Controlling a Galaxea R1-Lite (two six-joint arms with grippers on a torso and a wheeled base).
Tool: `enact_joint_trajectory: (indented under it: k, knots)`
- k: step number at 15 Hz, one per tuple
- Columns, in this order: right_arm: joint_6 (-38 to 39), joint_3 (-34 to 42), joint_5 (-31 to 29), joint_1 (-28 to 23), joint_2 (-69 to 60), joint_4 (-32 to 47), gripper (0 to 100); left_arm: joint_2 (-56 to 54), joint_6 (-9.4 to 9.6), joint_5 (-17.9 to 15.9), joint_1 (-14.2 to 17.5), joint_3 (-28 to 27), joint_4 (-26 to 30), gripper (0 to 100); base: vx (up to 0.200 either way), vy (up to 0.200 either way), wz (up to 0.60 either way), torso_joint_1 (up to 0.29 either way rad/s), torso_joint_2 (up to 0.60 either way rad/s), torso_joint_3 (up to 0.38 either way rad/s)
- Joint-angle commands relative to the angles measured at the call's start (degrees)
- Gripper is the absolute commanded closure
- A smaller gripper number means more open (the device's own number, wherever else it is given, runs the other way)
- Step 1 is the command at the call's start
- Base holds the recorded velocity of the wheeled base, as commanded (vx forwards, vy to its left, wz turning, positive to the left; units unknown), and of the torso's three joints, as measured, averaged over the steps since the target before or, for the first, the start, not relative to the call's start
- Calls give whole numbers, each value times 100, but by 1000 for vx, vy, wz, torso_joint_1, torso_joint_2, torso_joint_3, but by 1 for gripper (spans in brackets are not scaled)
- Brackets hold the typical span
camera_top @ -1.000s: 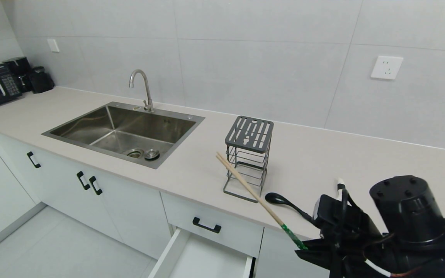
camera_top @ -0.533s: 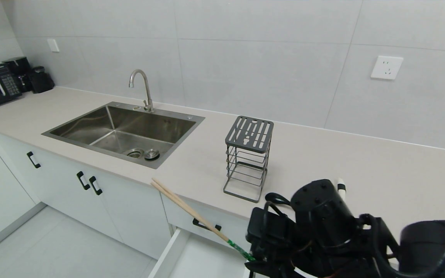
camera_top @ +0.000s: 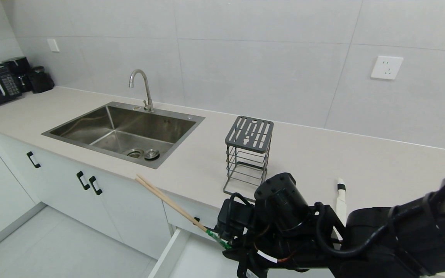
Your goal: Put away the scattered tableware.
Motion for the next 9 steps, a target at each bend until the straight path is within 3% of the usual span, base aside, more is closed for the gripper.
enact_joint_trajectory:
  k: [1, 9]
  knots:
    - [3, -199, 3, -7, 229, 8, 100, 7, -1, 1, 0, 0, -2, 0, 0, 0, 0, -76, 100, 56]
    - [-14, -753, -14, -16, 660, 131, 100, 7, -1, 1, 0, 0, -2, 0, 0, 0, 0, -139, 278, 133]
